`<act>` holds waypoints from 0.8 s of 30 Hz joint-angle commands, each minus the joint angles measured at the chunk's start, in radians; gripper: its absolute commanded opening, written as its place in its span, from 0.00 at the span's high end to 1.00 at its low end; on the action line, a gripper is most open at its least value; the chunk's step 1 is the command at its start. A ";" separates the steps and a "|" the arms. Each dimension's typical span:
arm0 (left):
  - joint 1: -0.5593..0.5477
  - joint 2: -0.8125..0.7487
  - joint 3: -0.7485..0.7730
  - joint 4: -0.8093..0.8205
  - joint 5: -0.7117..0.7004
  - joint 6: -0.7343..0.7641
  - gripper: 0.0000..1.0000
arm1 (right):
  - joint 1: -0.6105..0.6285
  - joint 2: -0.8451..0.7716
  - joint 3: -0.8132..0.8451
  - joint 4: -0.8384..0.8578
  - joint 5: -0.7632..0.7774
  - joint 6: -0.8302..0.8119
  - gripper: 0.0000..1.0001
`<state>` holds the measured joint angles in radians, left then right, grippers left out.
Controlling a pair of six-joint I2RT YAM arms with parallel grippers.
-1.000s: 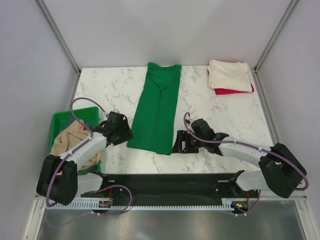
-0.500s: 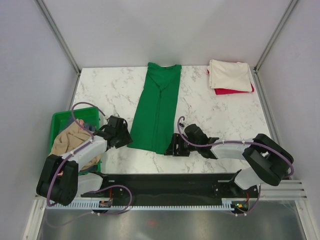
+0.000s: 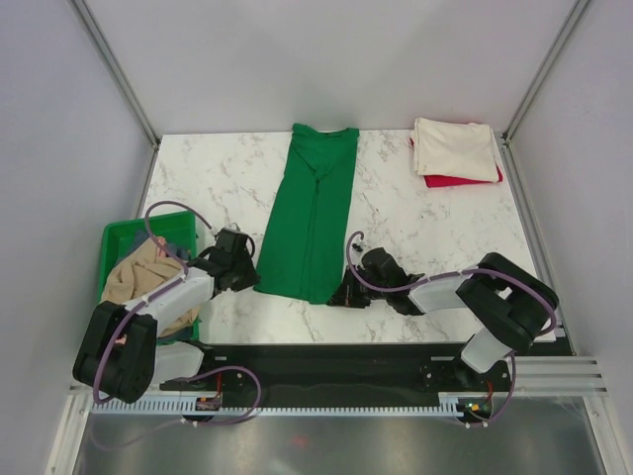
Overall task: Fold and stack the t-shirts
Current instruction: Fold the tshirt
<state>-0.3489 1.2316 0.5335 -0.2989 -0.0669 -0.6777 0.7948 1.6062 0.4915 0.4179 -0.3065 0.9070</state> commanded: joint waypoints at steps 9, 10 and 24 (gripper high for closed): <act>-0.225 -0.067 0.017 -0.023 -0.056 -0.094 0.98 | 0.003 -0.221 -0.030 -0.401 0.208 -0.175 1.00; -0.276 -0.090 0.008 -0.035 -0.057 -0.132 0.98 | 0.003 -0.291 -0.033 -0.494 0.245 -0.197 1.00; -0.383 -0.241 0.189 -0.289 -0.174 -0.131 0.98 | -0.002 -0.525 0.135 -0.798 0.356 -0.262 1.00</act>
<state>-0.7372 0.9588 0.6170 -0.5362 -0.1413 -0.8215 0.7956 1.0538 0.4942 -0.3382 -0.0174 0.7002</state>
